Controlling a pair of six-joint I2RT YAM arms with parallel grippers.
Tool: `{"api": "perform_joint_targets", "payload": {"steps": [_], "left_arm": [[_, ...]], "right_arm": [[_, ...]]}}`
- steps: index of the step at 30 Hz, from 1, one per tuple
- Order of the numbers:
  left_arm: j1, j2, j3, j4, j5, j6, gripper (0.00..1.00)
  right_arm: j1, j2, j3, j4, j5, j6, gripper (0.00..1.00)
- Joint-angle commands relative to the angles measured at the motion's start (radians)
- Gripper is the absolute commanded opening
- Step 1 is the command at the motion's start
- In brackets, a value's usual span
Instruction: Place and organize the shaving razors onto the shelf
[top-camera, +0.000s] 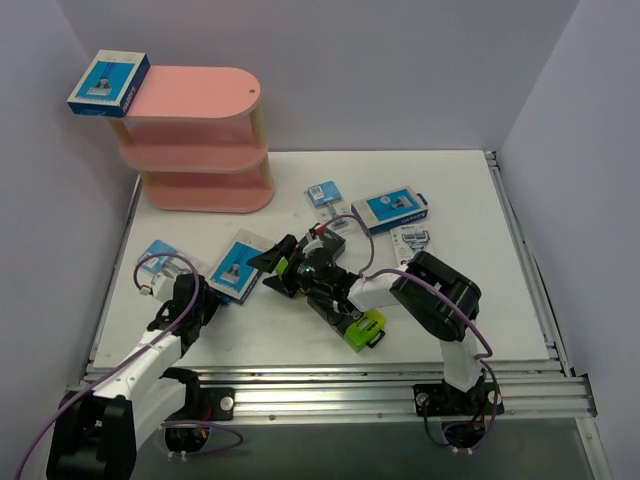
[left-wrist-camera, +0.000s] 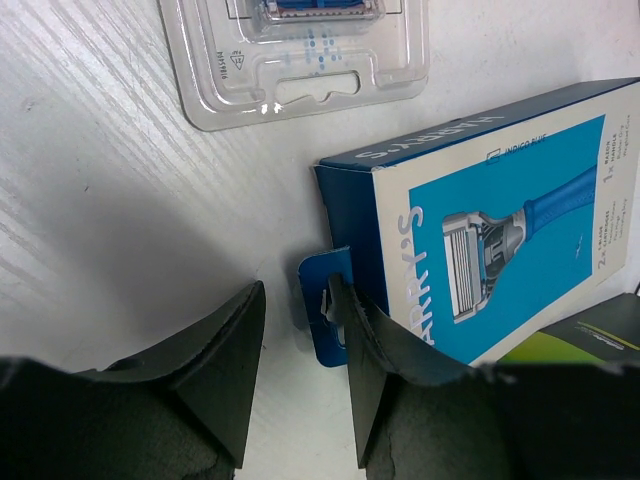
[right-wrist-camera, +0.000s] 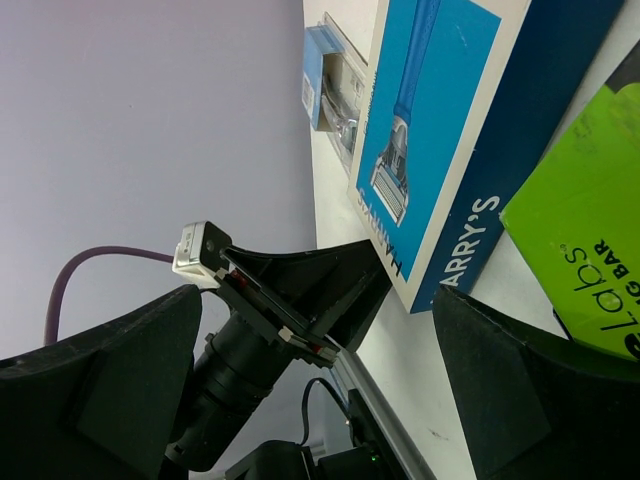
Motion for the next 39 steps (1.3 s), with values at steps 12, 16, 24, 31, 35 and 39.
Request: {"api": "perform_joint_targets", "payload": {"steps": [12, 16, 24, 31, 35, 39], "left_arm": [[0.001, -0.003, 0.025, -0.075, 0.037, 0.011, 0.45], [0.001, 0.018, 0.039, -0.088, 0.043, 0.033, 0.42], [0.003, 0.086, 0.089, -0.114, 0.035, 0.059, 0.41], [0.003, 0.070, 0.083, -0.117, 0.056, 0.051, 0.31], [0.003, 0.046, 0.082, -0.129, 0.064, 0.045, 0.12], [0.003, 0.021, 0.094, -0.160, 0.061, 0.047, 0.02]], "right_arm": [[-0.020, 0.035, -0.056, -0.114, 0.015, -0.002, 0.94], [-0.020, 0.035, -0.058, -0.108, 0.013, 0.001, 0.94], [-0.021, 0.030, -0.065, -0.099, 0.012, 0.007, 0.94], [-0.020, 0.027, -0.068, -0.093, 0.009, 0.006, 0.93], [-0.020, 0.026, -0.067, -0.094, 0.007, 0.001, 0.93], [-0.017, 0.027, -0.068, -0.094, 0.009, -0.002, 0.93]]}}
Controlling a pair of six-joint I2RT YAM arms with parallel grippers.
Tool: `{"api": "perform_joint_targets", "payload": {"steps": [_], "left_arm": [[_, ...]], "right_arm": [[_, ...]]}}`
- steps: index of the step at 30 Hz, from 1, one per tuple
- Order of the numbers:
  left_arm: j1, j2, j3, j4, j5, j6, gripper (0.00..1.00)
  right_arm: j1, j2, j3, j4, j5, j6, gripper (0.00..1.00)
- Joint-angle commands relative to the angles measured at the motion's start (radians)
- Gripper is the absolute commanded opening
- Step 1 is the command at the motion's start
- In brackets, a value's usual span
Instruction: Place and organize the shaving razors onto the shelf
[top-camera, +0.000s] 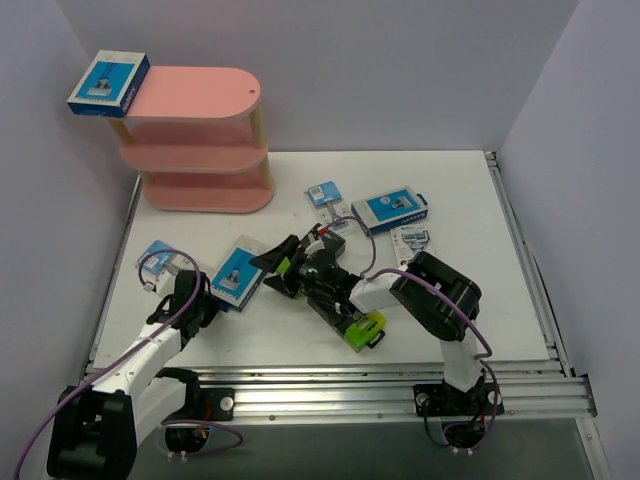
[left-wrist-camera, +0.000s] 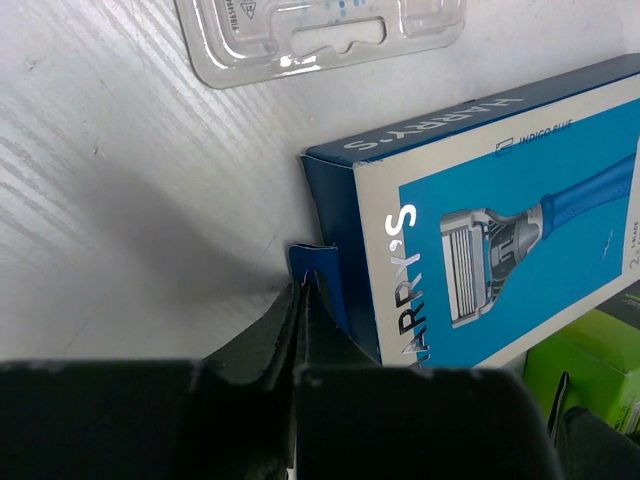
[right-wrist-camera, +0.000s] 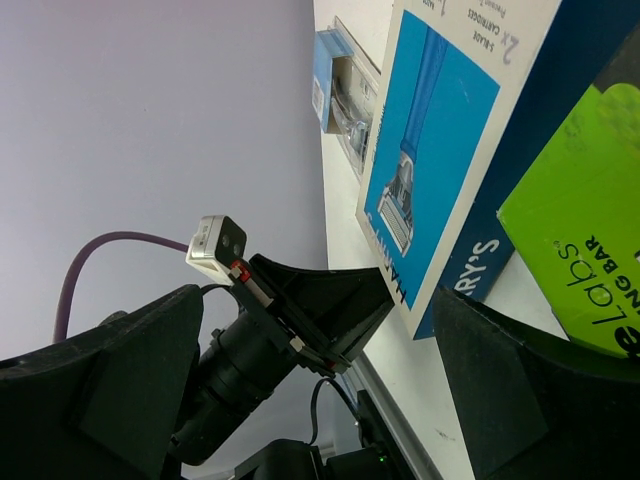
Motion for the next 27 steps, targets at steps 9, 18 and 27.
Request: {"api": "perform_joint_targets", "payload": {"steps": [9, 18, 27], "left_arm": [[0.003, -0.101, 0.075, -0.138, 0.012, -0.008, 0.02], [0.003, -0.158, 0.135, -0.206, 0.037, -0.039, 0.02], [0.001, -0.167, 0.195, -0.242, 0.060, -0.051, 0.02]], "right_arm": [[0.032, 0.044, -0.025, -0.159, 0.021, -0.022, 0.94], [0.073, 0.047, -0.033, -0.165, 0.032, 0.005, 0.95], [0.101, 0.072, -0.037, -0.168, 0.046, 0.062, 0.97]]}}
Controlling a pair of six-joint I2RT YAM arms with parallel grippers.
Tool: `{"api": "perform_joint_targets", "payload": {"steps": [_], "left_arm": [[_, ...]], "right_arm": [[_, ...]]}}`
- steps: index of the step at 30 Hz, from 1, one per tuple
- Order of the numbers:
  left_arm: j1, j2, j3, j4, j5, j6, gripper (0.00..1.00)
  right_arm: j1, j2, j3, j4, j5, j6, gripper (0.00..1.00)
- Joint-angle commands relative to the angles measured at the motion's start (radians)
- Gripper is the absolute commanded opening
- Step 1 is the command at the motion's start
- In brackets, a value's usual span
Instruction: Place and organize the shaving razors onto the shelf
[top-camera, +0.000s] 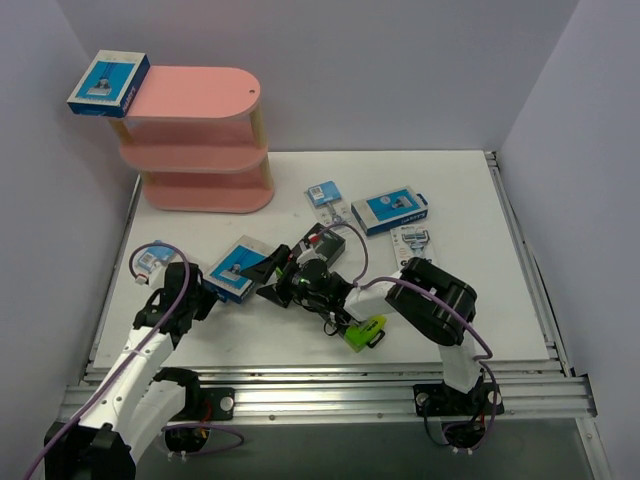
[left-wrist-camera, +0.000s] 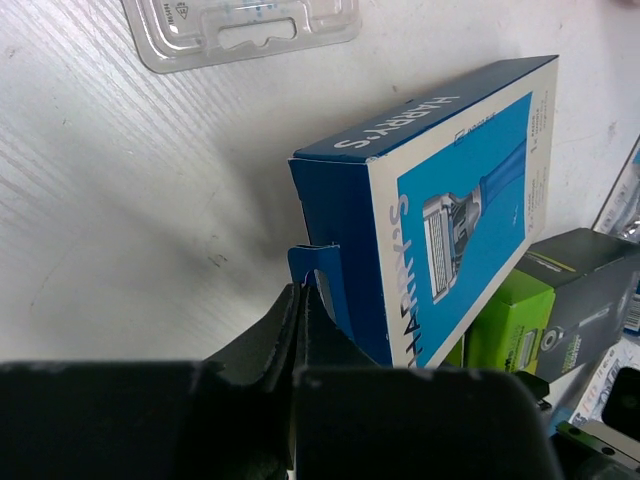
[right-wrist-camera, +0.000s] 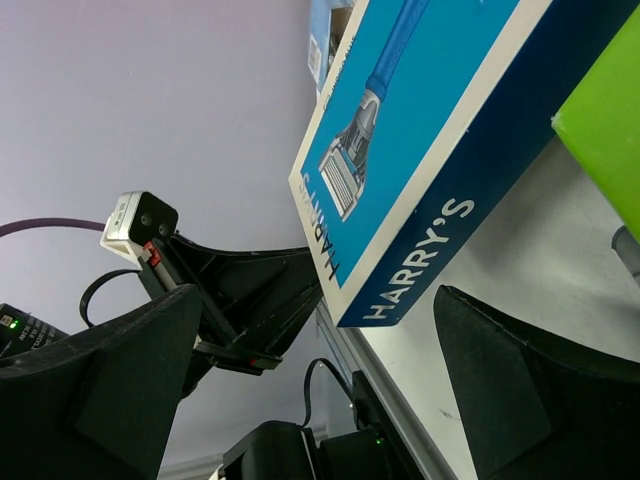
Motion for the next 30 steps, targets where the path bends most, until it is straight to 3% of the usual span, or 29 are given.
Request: {"api": "perform_joint_targets", "payload": {"steps": [1, 22, 28, 30], "left_arm": [[0.003, -0.033, 0.068, -0.023, 0.018, -0.027, 0.02], [0.003, -0.112, 0.122, -0.097, 0.041, -0.033, 0.02], [0.003, -0.125, 0.133, -0.109, 0.046, -0.040, 0.02], [0.001, -0.127, 0.137, -0.111, 0.046, -0.041, 0.02]], "right_arm": [[0.020, 0.073, -0.034, -0.162, 0.004, 0.062, 0.97], [0.038, 0.186, 0.053, -0.155, -0.035, 0.155, 0.97], [0.038, 0.211, 0.079, -0.185, -0.053, 0.145, 0.94], [0.038, 0.215, 0.082, -0.175, -0.058, 0.146, 0.89]]}}
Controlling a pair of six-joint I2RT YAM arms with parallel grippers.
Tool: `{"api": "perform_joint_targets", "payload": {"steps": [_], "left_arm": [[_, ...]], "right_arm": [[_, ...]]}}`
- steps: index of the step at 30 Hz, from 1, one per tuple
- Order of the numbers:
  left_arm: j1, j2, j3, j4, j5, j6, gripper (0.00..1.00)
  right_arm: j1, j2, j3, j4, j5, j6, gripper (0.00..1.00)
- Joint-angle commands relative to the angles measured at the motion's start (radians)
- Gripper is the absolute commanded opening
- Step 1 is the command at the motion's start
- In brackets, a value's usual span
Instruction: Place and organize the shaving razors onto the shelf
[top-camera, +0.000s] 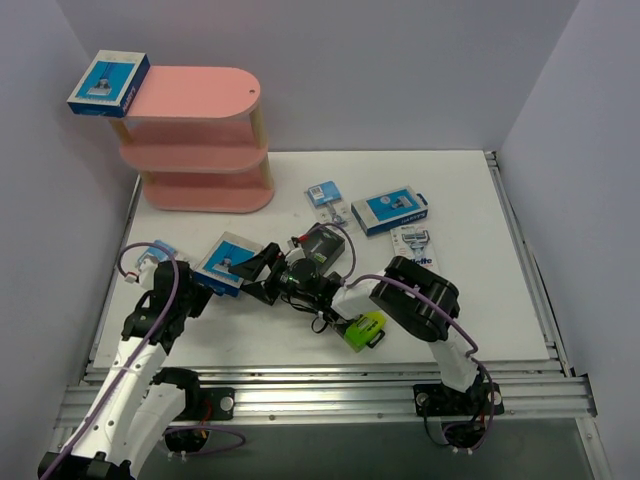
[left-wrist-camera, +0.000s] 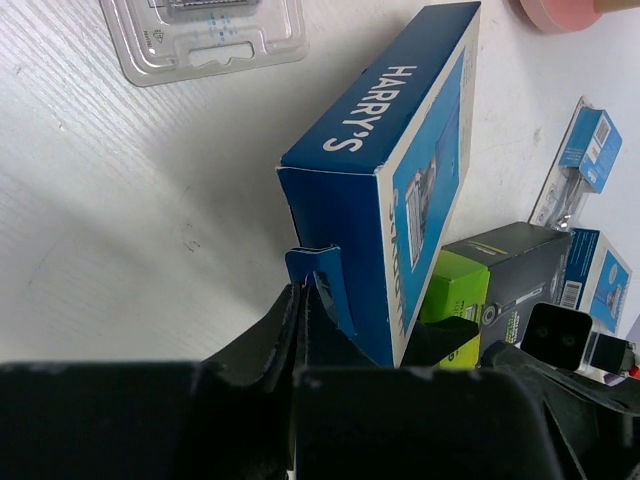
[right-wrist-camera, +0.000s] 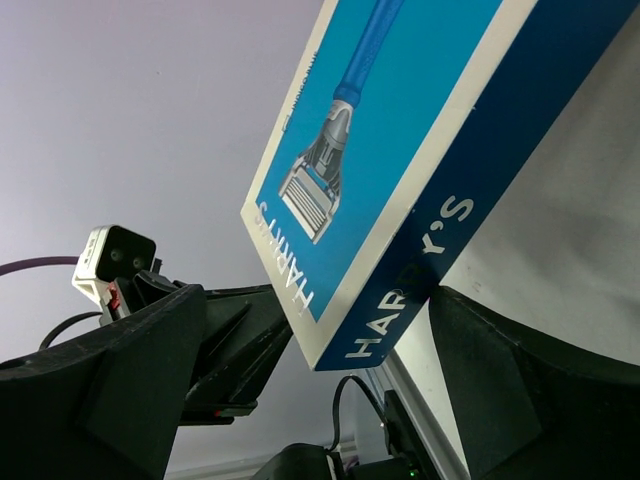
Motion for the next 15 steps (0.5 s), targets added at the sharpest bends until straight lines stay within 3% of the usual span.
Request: {"api": "perform_joint_targets", "payload": {"steps": [1, 15], "left_arm": [[-0.004, -0.014, 0.059, 0.005, 0.041, -0.028, 0.02], [-0.001, 0.038, 0.074, 0.043, 0.016, -0.011, 0.02]], "right_arm": [[0.014, 0.109, -0.028, -0.238, -0.065, 0.087, 0.88], [0.019, 0.111, -0.043, -0.260, -0.097, 0.063, 0.93]]}}
